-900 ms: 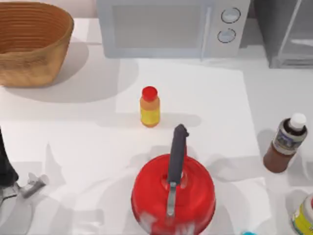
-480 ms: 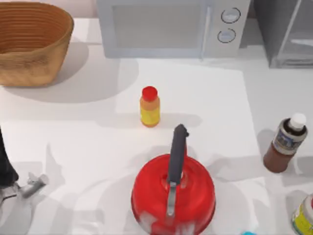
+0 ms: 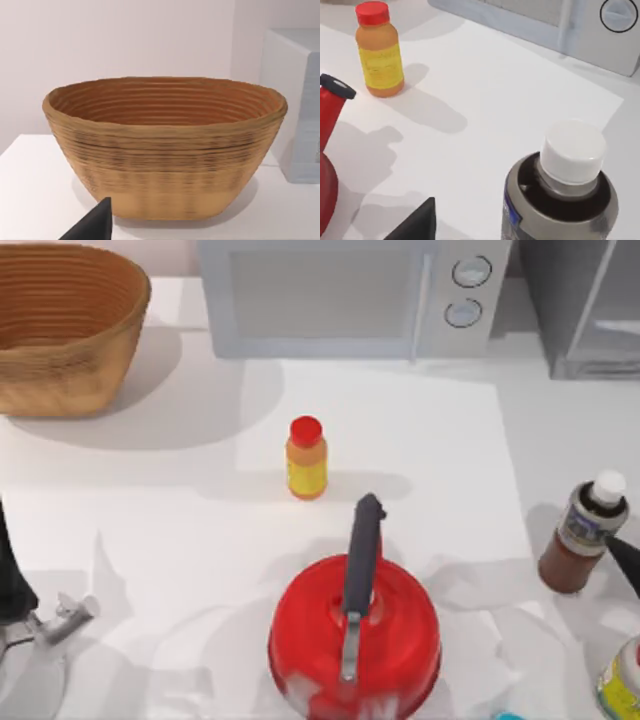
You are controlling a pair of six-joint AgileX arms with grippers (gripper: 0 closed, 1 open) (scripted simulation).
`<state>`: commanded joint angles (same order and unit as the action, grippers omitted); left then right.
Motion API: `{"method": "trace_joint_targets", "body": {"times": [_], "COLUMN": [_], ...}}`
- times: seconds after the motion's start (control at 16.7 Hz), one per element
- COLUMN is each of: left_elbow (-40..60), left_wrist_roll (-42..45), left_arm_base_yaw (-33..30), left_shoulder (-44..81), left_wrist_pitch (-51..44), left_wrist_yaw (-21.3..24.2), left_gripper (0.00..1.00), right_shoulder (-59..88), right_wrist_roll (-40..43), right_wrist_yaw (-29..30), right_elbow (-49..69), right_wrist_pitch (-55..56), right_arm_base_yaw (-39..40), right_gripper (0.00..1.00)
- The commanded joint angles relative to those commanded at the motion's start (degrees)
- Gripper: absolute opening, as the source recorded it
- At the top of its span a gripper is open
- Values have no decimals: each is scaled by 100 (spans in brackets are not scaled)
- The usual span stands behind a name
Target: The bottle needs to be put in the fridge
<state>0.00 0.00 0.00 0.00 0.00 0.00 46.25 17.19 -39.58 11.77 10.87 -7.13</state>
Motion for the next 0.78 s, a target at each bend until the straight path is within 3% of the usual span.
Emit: {"method": "trace_joint_targets", "body": {"times": [0.42, 0.78], "left_elbow": [0, 0], "left_wrist_roll": [0, 0], "left_arm_base_yaw": [0, 0], "left_shoulder": [0, 0], "left_wrist_pitch": [0, 0], "left_wrist_yaw": [0, 0], "left_gripper": [100, 100], "right_shoulder": [2097, 2214], "right_wrist_roll": [1273, 1381], "right_wrist_yaw": [-1080, -1160], "right_elbow": [187, 165], "right_wrist_pitch": [564, 596], "right_arm_base_yaw": [-596, -620], "right_gripper": [100, 100]}}
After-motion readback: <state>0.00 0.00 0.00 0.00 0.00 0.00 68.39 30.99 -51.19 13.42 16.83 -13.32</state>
